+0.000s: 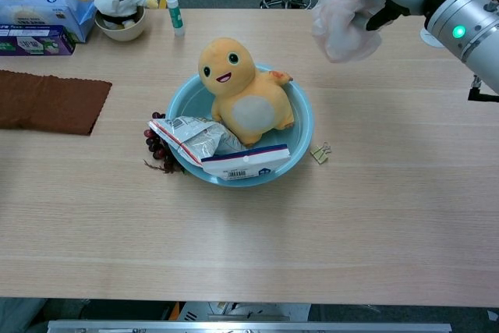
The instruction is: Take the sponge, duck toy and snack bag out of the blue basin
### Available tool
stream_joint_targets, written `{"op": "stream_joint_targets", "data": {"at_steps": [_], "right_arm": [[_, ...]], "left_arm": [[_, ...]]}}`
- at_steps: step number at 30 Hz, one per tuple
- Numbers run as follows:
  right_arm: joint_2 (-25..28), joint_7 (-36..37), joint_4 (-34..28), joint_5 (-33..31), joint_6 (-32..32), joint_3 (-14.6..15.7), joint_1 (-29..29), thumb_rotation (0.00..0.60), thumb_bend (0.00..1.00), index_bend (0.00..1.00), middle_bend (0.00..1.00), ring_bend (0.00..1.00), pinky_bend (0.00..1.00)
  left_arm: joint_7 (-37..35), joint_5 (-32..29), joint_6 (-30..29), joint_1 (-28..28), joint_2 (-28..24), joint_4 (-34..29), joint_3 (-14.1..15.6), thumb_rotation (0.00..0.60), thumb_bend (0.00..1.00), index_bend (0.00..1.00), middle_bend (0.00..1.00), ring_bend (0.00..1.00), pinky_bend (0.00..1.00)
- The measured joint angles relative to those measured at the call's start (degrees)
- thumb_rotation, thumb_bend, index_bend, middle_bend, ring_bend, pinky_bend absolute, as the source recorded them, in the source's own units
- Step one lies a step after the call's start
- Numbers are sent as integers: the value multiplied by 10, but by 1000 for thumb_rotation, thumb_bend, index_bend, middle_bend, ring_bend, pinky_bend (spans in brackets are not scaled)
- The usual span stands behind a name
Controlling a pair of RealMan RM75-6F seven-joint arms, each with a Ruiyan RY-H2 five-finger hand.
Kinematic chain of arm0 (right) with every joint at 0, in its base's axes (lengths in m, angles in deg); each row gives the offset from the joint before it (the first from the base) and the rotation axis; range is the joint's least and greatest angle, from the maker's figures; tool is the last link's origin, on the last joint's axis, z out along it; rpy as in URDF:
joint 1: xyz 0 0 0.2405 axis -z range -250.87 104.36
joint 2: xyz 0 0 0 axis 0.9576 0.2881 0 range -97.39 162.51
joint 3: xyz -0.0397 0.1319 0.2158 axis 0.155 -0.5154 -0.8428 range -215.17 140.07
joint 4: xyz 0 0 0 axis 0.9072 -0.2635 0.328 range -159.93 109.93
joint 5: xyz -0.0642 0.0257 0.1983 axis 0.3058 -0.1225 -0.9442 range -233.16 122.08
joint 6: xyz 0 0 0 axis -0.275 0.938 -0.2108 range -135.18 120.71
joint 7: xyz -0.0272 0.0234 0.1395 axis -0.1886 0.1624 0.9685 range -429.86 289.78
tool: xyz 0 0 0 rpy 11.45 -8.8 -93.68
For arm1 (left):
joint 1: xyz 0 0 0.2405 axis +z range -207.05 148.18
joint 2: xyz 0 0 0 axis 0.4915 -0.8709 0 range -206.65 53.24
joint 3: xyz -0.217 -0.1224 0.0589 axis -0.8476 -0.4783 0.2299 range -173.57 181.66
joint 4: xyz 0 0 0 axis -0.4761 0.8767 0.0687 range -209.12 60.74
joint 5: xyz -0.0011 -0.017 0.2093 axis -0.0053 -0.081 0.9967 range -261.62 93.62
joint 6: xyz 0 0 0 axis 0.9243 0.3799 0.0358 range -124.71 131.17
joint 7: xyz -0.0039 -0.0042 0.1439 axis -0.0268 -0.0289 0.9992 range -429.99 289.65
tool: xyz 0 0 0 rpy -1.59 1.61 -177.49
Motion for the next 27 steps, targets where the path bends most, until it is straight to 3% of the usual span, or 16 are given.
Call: {"op": "stream_joint_targets", "data": {"at_steps": [2, 6, 9, 14, 27], "right_arm": [[-13, -10, 33, -21, 15, 1, -8, 600, 358, 535, 497, 427, 618], [-37, -28, 78, -80, 69, 3, -28, 600, 344, 179, 326, 272, 459], [-43, -37, 82, -116, 99, 5, -43, 600, 290, 31, 221, 181, 392], [-32, -28, 46, -114, 102, 5, -50, 600, 201, 0, 177, 151, 369], [30, 19, -129, -33, 78, 10, -54, 600, 136, 0, 174, 147, 366]], "left_arm": [[0, 0, -2, 2, -2, -1, 1, 600, 229, 0, 53, 9, 78], [0, -3, -6, 6, -4, -2, 2, 600, 229, 0, 58, 9, 78], [0, -4, -7, 7, -6, -3, 1, 600, 229, 0, 58, 9, 78], [0, -5, -5, 6, -5, -2, 1, 600, 230, 0, 58, 9, 77], [-5, -5, -8, 9, -6, -2, 2, 600, 229, 0, 59, 9, 78]]}}
